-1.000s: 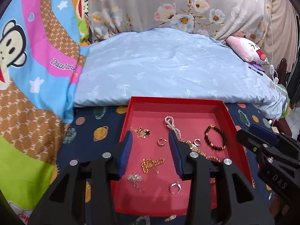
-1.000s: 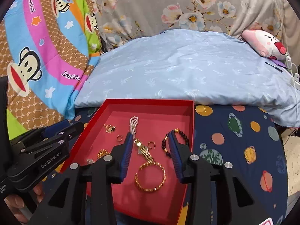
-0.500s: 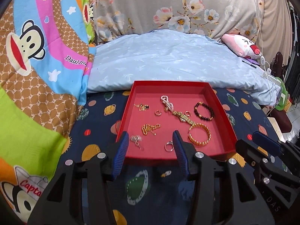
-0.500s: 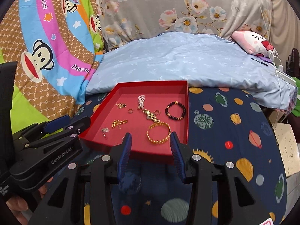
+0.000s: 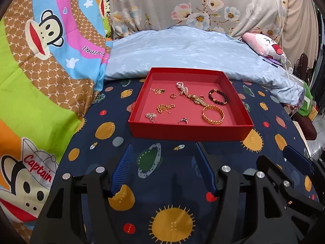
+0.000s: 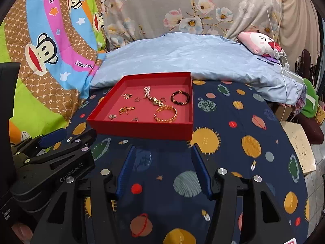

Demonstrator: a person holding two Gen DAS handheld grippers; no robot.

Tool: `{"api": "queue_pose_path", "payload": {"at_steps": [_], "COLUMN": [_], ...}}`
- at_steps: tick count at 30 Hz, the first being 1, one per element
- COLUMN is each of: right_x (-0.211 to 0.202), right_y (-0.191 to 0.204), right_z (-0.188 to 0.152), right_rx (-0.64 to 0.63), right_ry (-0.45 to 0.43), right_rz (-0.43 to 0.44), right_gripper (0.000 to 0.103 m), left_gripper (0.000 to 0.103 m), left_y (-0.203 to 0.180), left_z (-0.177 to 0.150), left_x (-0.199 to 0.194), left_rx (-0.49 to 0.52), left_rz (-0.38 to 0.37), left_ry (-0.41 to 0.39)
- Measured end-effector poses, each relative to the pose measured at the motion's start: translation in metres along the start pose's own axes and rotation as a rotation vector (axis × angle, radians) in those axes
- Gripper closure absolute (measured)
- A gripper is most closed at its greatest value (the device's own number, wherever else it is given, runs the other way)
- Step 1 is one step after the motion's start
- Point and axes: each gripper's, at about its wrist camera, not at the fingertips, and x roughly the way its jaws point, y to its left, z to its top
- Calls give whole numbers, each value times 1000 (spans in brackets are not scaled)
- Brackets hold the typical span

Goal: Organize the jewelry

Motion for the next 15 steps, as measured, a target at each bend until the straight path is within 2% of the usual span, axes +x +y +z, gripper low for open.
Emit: {"api": "queue_pose_path", "payload": {"at_steps": [7,15], "right_x": [-13,-20], "right_y": [2,4], "right_z": [-14,-19], "right_rx": [9,18], "right_ry": [-6,-8], "right_rz": [-20,-26], "right_gripper": [47,47], "left_gripper": [43,43], "left_y": [-1,2], "left_z": [-14,-19], "left_x": [-15,-18], "left_rx": [8,-17], "left_rz": [39,31], "left_ry": [-28,-10]}}
